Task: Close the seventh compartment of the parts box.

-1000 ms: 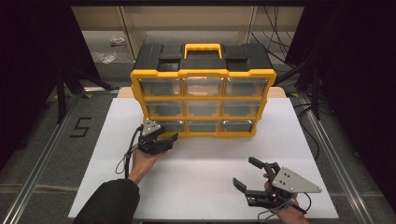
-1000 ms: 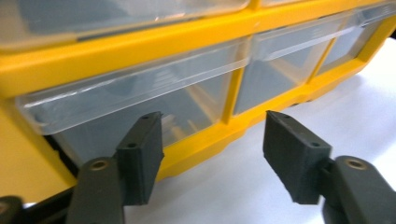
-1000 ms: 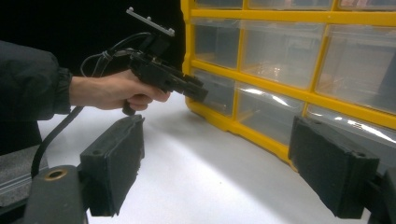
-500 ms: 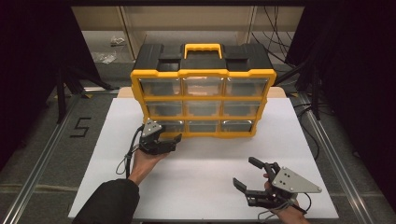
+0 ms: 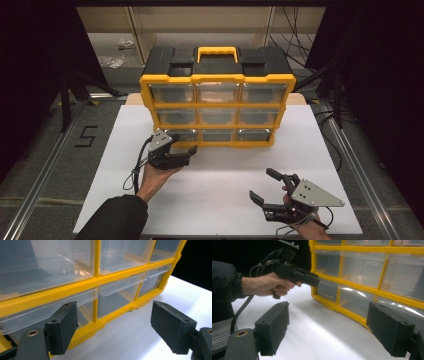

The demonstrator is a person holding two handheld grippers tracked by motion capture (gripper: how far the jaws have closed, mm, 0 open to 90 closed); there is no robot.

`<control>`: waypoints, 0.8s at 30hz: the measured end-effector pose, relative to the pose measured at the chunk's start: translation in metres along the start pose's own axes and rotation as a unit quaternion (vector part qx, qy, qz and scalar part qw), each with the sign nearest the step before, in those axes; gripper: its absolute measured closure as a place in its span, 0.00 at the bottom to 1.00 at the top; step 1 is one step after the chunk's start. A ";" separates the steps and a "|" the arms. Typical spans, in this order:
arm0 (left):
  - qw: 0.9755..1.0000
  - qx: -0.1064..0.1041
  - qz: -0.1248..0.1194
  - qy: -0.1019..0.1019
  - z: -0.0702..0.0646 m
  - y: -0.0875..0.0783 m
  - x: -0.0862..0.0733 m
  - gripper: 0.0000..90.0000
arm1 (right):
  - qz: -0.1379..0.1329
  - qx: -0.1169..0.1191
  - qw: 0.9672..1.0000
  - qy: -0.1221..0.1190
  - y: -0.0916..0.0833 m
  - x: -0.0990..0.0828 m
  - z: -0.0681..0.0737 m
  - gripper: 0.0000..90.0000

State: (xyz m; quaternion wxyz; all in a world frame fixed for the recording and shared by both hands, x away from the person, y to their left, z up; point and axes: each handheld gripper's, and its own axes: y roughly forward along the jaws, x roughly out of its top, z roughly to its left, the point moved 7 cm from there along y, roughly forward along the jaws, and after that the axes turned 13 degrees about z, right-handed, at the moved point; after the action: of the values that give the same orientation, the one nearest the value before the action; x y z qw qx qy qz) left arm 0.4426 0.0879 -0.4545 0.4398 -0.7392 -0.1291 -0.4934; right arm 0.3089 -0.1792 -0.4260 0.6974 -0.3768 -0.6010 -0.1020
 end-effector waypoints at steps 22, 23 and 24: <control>0.998 -0.025 -0.044 0.029 -0.026 -0.030 -0.001 0.23 | 0.001 0.000 1.000 0.000 0.000 0.000 0.000 0.21; 0.998 -0.028 -0.045 0.033 -0.028 -0.031 -0.001 0.23 | 0.000 0.000 1.000 0.000 0.000 0.000 0.000 0.21; 0.998 -0.029 -0.046 0.035 -0.029 -0.032 -0.002 0.23 | 0.001 0.000 1.000 0.000 0.000 0.000 0.000 0.21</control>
State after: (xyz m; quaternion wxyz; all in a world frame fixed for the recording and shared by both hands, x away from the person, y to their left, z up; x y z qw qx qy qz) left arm 0.4040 0.0842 -0.4354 0.3993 -0.7272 -0.1325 -0.5424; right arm 0.3087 -0.1790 -0.4263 0.6978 -0.3771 -0.6004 -0.1017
